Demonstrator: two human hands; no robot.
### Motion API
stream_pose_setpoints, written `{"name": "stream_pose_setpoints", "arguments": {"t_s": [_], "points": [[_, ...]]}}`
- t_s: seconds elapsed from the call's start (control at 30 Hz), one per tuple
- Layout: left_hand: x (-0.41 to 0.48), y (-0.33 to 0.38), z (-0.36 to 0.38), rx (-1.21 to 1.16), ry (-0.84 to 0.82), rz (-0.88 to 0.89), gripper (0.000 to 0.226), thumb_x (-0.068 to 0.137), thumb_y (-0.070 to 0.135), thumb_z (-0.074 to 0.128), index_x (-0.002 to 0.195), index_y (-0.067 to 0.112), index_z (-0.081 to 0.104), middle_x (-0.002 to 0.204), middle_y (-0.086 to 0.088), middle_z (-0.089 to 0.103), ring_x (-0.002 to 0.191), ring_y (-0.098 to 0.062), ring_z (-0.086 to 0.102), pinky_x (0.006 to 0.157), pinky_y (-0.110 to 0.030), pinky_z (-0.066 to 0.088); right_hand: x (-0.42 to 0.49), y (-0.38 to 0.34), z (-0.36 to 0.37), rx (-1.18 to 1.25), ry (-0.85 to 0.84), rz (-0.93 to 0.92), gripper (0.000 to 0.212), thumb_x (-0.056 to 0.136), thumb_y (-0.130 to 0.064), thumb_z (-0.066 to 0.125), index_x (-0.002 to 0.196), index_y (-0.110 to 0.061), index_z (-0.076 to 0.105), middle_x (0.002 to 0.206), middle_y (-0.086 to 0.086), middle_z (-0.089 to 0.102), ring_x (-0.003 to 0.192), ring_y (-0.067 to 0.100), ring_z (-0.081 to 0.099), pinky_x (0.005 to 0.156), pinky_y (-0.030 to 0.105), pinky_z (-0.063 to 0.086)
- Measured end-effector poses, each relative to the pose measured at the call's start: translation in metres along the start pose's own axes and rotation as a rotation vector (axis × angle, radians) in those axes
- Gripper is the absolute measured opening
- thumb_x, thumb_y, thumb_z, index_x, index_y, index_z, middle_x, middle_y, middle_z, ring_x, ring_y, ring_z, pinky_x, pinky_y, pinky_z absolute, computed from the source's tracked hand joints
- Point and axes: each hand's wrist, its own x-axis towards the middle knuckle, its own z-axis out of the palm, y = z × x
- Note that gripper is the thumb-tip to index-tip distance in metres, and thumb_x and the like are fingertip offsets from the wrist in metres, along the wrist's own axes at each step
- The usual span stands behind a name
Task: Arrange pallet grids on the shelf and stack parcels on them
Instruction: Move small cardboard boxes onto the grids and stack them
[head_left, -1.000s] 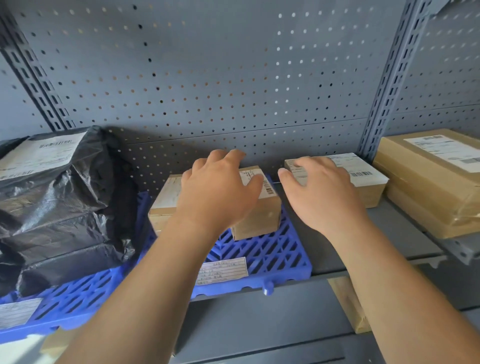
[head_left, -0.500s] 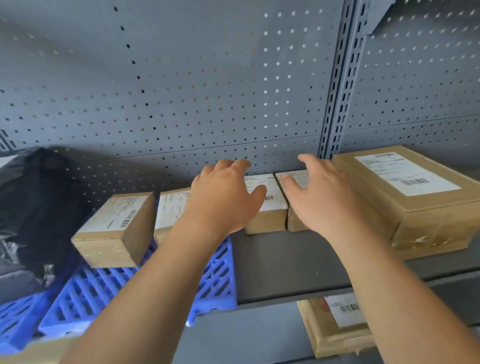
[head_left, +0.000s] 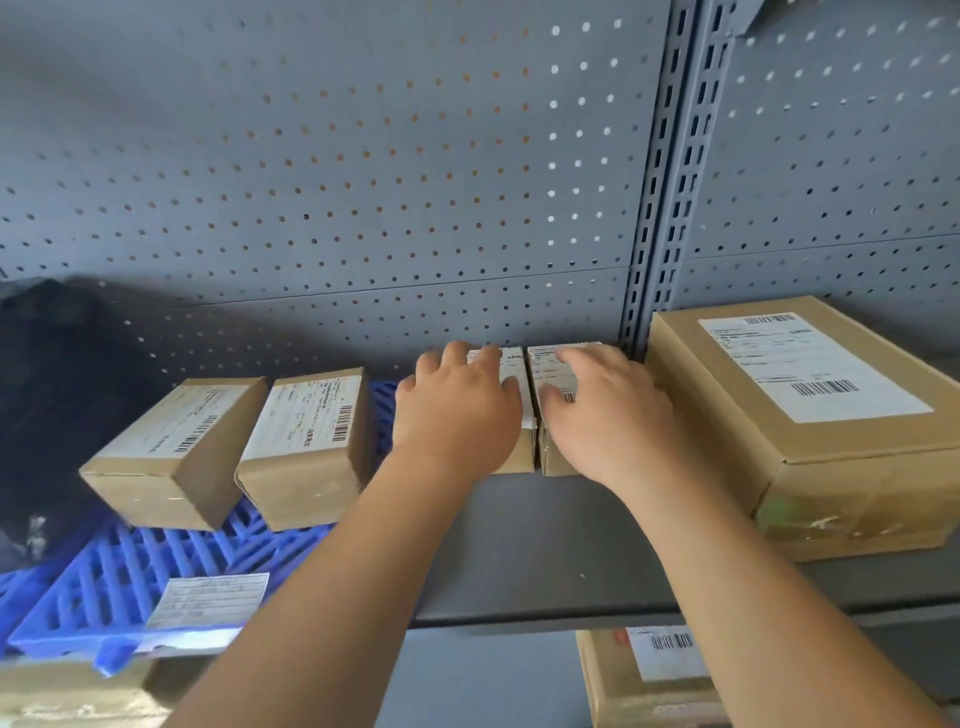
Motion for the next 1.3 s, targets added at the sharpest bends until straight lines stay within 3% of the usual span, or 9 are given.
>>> {"name": "stream_pose_setpoints", "arguments": {"t_s": [0.23,0.37,0.57,0.67,0.77,0.97,1.07,1.2,1.3], "points": [[0.017,0.004,0.021,0.006,-0.078,-0.001,0.044,0.106,0.036,0.028,0.148,0.027,0.038,0.153,-0.007,0.035,0.14,-0.039,0.029,0.105,-0.054,0.034,0.021,0.012,0.012,0.034,-0.046,-0.02,0.046,0.103,-0.039,0.039,0.148,-0.032,0.045,0.16,-0.012,0.033,0.147,0.017,0.025,0.114,0.044,0.029],[0.024,0.004,0.028,-0.016,-0.152,-0.011,0.048,0.106,0.035,0.029,0.154,0.031,0.028,0.166,-0.003,0.015,0.149,-0.043,0.011,0.111,-0.058,0.028,0.025,0.016,0.021,0.055,-0.08,-0.021,0.046,0.105,-0.039,0.035,0.15,-0.035,0.042,0.162,-0.015,0.027,0.152,0.018,0.015,0.116,0.05,0.025],[0.022,0.004,0.03,-0.069,-0.179,-0.016,0.048,0.105,0.045,0.024,0.151,0.032,0.031,0.163,-0.003,0.021,0.147,-0.046,0.012,0.109,-0.06,0.028,0.02,0.016,0.024,0.059,-0.047,0.008,0.042,0.104,-0.037,0.035,0.144,-0.038,0.05,0.157,-0.017,0.037,0.151,0.02,0.017,0.11,0.052,0.033],[0.022,-0.003,0.036,-0.08,-0.175,0.007,0.065,0.091,0.06,0.01,0.149,0.035,0.028,0.165,-0.001,0.021,0.15,-0.047,0.012,0.114,-0.064,0.024,0.013,0.017,0.021,0.064,-0.038,0.013,0.042,0.103,-0.035,0.035,0.142,-0.036,0.051,0.154,-0.018,0.039,0.15,0.018,0.018,0.108,0.051,0.034],[0.018,-0.008,0.043,-0.057,-0.143,0.013,0.073,0.084,0.066,0.004,0.144,0.036,0.031,0.164,0.002,0.026,0.147,-0.042,0.025,0.109,-0.061,0.031,0.003,0.02,0.017,0.091,-0.015,0.031,0.04,0.101,-0.035,0.04,0.139,-0.035,0.054,0.151,-0.017,0.042,0.148,0.017,0.021,0.107,0.051,0.036],[-0.01,0.001,0.023,-0.059,-0.21,-0.041,0.07,0.095,0.067,0.036,0.157,0.041,0.019,0.168,0.005,0.01,0.143,-0.046,0.021,0.111,-0.053,0.032,-0.02,0.023,0.011,0.104,-0.013,0.039,0.04,0.099,-0.043,0.045,0.138,-0.036,0.052,0.15,-0.021,0.039,0.149,0.014,0.016,0.108,0.051,0.034],[-0.02,0.002,0.02,-0.066,-0.223,-0.05,0.074,0.093,0.067,0.041,0.158,0.042,0.016,0.169,0.007,0.007,0.146,-0.044,0.017,0.111,-0.053,0.032,-0.03,0.026,0.008,0.118,-0.02,0.036,0.042,0.098,-0.045,0.046,0.138,-0.037,0.051,0.152,-0.02,0.036,0.15,0.014,0.012,0.109,0.052,0.033],[-0.029,0.005,0.019,-0.068,-0.202,-0.056,0.075,0.091,0.062,0.047,0.158,0.042,0.018,0.168,0.008,0.009,0.144,-0.042,0.02,0.108,-0.051,0.034,-0.039,0.029,0.002,0.148,-0.082,0.071,0.045,0.096,-0.048,0.05,0.14,-0.04,0.049,0.162,-0.019,0.019,0.153,0.024,0.006,0.113,0.057,0.027],[-0.037,0.008,0.016,-0.092,-0.179,-0.065,0.072,0.09,0.057,0.049,0.156,0.043,0.023,0.168,0.009,0.012,0.142,-0.04,0.023,0.105,-0.048,0.038,-0.046,0.031,-0.003,0.115,-0.094,0.086,0.048,0.092,-0.052,0.053,0.139,-0.042,0.049,0.161,-0.012,0.023,0.146,0.032,0.021,0.109,0.052,0.032]]}}
